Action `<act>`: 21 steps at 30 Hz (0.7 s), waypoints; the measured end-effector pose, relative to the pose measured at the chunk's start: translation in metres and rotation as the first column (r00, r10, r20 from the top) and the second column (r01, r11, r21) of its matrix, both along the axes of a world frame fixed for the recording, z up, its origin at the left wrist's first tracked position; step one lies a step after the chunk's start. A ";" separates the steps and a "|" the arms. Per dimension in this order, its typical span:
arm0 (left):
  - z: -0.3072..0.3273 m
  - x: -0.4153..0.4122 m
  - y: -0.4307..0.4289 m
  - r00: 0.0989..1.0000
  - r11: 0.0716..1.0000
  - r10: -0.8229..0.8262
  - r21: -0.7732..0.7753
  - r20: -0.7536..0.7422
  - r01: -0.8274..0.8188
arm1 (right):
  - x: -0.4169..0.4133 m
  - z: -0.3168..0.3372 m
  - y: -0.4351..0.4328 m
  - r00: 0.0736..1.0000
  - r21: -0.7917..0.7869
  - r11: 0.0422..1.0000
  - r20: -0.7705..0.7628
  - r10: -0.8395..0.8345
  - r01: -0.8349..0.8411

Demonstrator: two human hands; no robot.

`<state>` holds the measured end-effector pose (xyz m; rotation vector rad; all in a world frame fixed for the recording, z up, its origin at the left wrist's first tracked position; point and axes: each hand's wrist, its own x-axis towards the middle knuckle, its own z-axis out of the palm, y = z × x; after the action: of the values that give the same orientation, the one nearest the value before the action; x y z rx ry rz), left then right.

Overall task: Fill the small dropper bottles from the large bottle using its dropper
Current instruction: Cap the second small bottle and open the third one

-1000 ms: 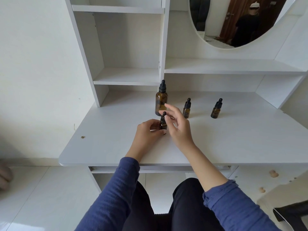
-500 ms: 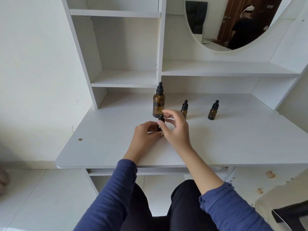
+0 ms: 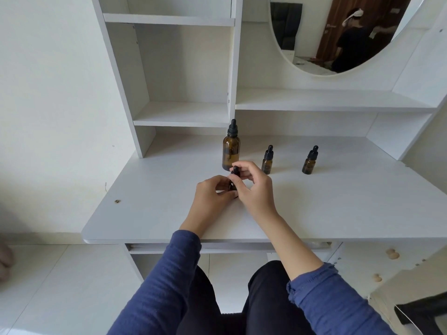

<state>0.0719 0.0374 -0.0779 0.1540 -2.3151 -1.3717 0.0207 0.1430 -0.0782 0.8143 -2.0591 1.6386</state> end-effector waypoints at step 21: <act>-0.014 -0.011 0.007 0.938 0.809 0.123 -0.581 0.325 0.095 | -0.063 0.014 0.082 0.917 -0.067 0.916 0.088 -0.390 0.396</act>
<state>0.0614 0.0449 -0.0918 0.2313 -2.9156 -0.5779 -0.0421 0.2248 -0.0644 0.2860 -2.0230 1.5294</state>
